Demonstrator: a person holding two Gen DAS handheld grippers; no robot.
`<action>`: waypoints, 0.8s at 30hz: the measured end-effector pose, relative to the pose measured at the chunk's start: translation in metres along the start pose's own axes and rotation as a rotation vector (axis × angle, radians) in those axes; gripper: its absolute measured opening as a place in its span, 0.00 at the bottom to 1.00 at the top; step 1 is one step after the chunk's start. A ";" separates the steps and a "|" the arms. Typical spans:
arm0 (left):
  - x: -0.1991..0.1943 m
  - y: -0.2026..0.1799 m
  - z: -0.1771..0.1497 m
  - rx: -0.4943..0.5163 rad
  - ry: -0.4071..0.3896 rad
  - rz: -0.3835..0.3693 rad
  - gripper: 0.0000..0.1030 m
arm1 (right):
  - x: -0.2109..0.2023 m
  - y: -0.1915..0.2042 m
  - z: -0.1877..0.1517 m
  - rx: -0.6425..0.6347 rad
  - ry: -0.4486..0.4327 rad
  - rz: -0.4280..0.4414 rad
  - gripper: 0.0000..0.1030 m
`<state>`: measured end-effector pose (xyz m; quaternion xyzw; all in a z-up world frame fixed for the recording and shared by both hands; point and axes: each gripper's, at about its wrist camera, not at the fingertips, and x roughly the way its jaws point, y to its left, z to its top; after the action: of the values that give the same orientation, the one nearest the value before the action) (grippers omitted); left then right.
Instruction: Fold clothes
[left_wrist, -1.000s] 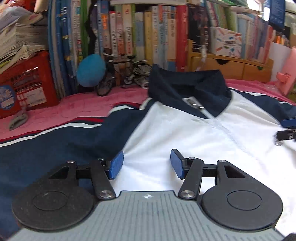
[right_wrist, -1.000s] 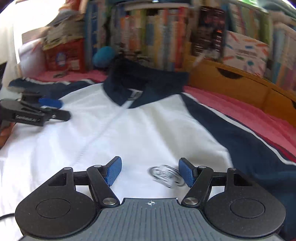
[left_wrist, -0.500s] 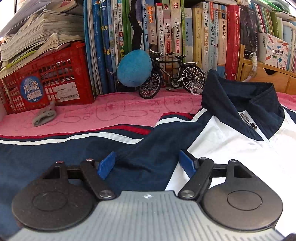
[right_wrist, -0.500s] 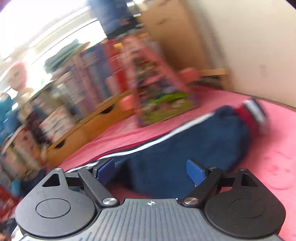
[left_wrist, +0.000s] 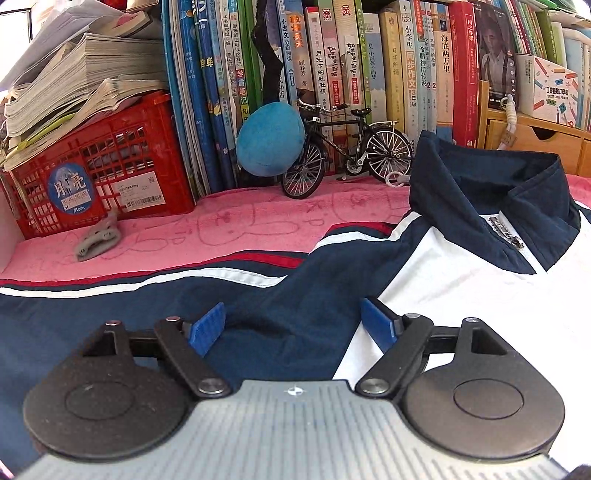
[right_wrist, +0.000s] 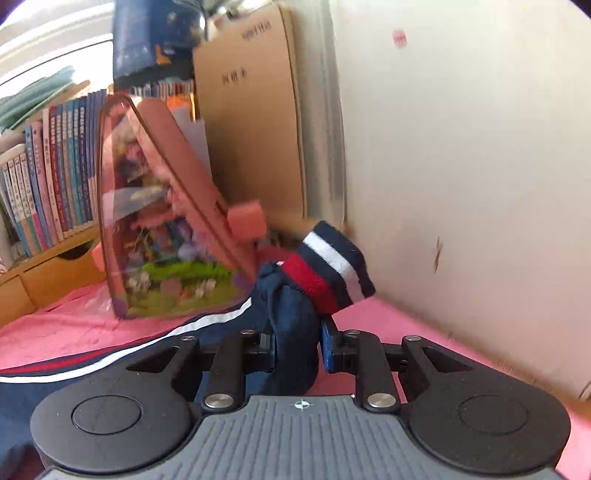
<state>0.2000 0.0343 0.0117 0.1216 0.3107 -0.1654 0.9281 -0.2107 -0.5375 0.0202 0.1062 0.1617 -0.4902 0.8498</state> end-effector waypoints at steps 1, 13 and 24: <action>0.000 0.000 0.000 -0.002 0.001 0.000 0.81 | 0.001 0.002 0.006 -0.068 -0.068 -0.014 0.24; 0.002 0.004 -0.001 -0.027 0.008 -0.015 0.82 | 0.009 0.032 -0.004 -0.241 0.091 -0.231 0.82; 0.006 0.015 -0.004 -0.090 0.025 -0.063 0.83 | -0.156 0.276 -0.026 -0.425 0.286 0.860 0.91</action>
<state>0.2084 0.0474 0.0068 0.0719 0.3332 -0.1787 0.9230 -0.0490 -0.2671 0.0610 0.0538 0.3143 -0.0322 0.9472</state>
